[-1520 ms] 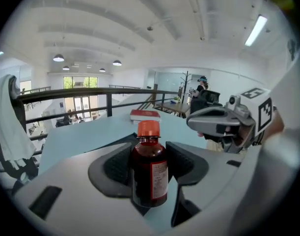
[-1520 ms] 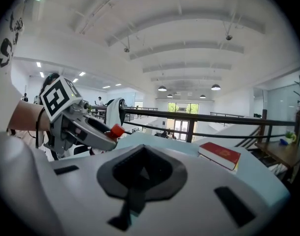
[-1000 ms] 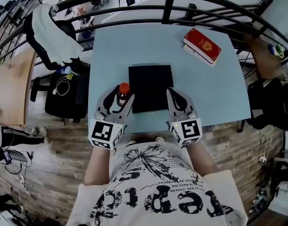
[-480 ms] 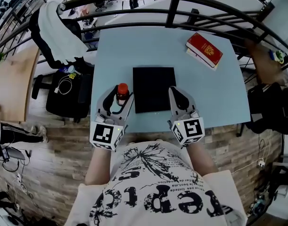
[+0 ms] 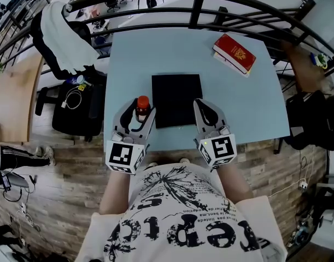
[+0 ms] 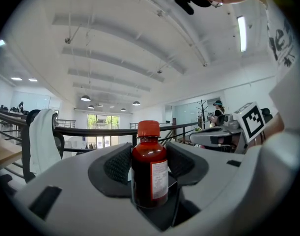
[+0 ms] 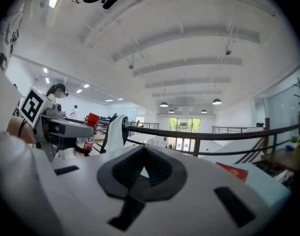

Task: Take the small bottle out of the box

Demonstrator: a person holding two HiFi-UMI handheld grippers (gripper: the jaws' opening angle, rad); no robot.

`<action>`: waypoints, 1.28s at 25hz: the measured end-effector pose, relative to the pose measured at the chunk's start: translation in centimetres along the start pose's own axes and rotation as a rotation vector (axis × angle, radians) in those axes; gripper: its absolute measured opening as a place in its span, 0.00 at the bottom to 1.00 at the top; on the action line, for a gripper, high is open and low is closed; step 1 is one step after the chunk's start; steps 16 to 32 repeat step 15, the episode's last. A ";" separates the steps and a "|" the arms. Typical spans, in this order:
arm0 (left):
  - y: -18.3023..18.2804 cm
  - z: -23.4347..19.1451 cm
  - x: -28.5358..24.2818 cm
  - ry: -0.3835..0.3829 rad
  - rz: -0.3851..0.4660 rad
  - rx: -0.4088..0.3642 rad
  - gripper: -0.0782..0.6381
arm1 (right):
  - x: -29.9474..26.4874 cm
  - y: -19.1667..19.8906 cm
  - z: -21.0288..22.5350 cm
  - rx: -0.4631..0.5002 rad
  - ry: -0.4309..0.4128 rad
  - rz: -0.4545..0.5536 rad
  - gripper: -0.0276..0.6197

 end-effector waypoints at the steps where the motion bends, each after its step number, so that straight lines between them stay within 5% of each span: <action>1: 0.1 0.1 0.0 0.002 -0.003 0.001 0.43 | 0.1 0.0 0.0 0.004 -0.001 -0.002 0.05; 32: 0.2 0.9 0.1 0.002 -0.007 0.012 0.43 | 0.6 -0.1 0.0 0.030 -0.012 -0.003 0.05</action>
Point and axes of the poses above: the fingertips, and each gripper's own axes: x backward along the fingers, z to its right, y out of its underside, the point moved 4 cm from there along x, backward along the fingers, and after that the axes turned 6 degrees about -x, right-handed, at the moved point
